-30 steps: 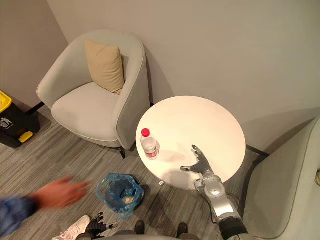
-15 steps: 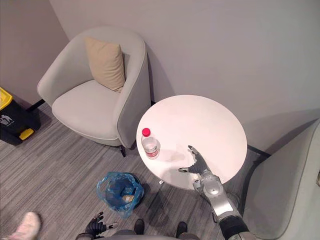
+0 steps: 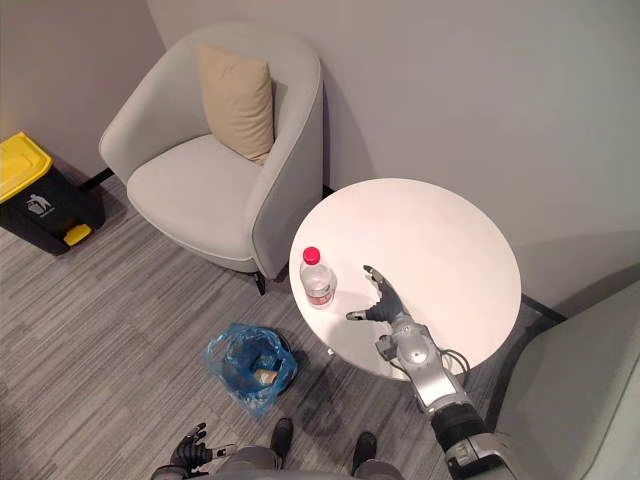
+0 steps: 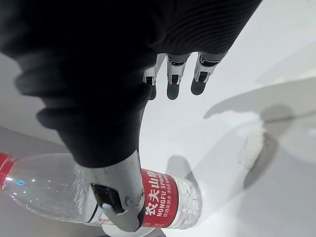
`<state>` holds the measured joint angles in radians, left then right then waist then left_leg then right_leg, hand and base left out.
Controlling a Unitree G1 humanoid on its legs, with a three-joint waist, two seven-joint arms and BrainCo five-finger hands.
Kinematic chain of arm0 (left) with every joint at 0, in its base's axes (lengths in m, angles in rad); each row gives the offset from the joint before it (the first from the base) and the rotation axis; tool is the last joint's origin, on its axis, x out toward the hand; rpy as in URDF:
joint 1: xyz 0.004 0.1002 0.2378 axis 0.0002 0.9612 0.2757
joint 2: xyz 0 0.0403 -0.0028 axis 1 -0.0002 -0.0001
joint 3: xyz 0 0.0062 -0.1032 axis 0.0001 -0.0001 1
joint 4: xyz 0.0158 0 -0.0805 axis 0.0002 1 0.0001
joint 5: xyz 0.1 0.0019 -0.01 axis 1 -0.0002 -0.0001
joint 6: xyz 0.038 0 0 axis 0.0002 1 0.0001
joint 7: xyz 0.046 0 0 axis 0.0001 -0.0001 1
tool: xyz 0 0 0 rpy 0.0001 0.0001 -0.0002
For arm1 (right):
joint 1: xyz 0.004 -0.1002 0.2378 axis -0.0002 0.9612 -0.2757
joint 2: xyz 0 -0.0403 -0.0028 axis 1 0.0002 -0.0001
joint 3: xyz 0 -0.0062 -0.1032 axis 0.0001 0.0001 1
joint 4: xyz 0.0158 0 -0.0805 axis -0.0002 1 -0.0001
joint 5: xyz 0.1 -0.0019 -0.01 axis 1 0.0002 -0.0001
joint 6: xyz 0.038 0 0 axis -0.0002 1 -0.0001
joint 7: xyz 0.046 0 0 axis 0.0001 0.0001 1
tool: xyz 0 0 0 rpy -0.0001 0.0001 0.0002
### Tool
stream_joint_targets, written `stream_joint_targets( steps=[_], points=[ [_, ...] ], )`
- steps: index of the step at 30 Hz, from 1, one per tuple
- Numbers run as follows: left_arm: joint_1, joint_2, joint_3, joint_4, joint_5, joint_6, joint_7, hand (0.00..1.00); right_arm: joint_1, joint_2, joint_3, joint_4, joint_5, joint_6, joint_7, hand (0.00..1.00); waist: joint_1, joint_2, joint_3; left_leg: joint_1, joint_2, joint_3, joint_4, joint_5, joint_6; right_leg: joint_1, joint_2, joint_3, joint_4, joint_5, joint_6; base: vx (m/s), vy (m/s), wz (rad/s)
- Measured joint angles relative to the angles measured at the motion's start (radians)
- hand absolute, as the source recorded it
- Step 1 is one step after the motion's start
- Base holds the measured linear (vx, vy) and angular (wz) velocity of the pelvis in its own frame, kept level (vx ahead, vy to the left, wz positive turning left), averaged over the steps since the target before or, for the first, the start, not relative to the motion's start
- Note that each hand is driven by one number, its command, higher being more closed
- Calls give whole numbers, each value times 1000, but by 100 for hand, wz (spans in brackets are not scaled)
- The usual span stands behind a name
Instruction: Gather rubbish on tea table into small bin, then transfer packed bag to large trash can.
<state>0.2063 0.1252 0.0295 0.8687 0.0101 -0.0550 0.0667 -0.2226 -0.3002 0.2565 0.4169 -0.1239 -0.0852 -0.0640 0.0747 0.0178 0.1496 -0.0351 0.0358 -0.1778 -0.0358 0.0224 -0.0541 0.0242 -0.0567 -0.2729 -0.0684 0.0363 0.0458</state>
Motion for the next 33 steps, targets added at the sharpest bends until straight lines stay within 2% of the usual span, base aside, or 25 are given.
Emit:
stream_joint_targets(
  steps=[4, 9, 12, 15, 16, 20, 27, 33],
  points=[
    [-8, 0, -5, -16, -2, 0, 1, 0, -44, 2, 33, 10, 18, -2, -17, 0, 22, 2, 24, -5, -1, -5, 1, 1, -1, -2, 0, -6, 0, 0, 0, -9, 3, 5],
    [-14, 0, -20, -38, -14, -12, 5, 0, -90, 28, 36, 45, 37, -3, -27, 0, 28, 9, 57, -34, -3, -31, 8, 8, -3, -17, -1, -31, 6, -1, -2, -30, -4, 15],
    [-32, -1, -24, -43, -19, -18, 7, 0, -122, 36, 37, 63, 45, -4, -34, 0, 50, 16, 83, -52, -3, -40, 17, 11, -7, -30, -1, -39, 16, -4, -4, -49, -3, 7],
    [-33, -2, -26, -50, -28, -21, 13, 0, -149, 44, 38, 81, 54, -3, -44, 0, 51, 21, 100, -64, -3, -55, 18, 18, -10, -41, -2, -55, 30, -9, -8, -40, -8, 17],
    [-34, -3, -27, -57, -38, -22, 20, 0, -163, 44, 39, 82, 57, -3, -48, 100, 52, 23, 112, -71, -2, -61, 18, 23, -11, -54, -3, -59, 48, -17, -10, -63, -9, 10],
    [-50, -5, -28, -55, -42, -22, 27, 0, -207, 51, 39, 91, 75, -3, -70, 100, 59, 29, 143, -83, -2, -68, 19, 32, -13, -70, -6, -64, 67, -19, -10, -54, 2, 5],
    [-64, -4, -37, -55, -47, -21, 28, 0, -231, 58, 37, 119, 86, 4, -90, 100, 75, 30, 144, -109, -6, -89, 19, 44, -17, -97, -12, -81, 88, -27, -10, -29, 6, 8],
    [-67, -4, -37, -56, -47, -20, 28, 0, -207, 60, 25, 97, 96, 6, -90, 100, 74, 32, 151, -107, -6, -95, 19, 45, -17, -97, -14, -86, 100, -34, -10, -7, 1, 3]
  ],
)
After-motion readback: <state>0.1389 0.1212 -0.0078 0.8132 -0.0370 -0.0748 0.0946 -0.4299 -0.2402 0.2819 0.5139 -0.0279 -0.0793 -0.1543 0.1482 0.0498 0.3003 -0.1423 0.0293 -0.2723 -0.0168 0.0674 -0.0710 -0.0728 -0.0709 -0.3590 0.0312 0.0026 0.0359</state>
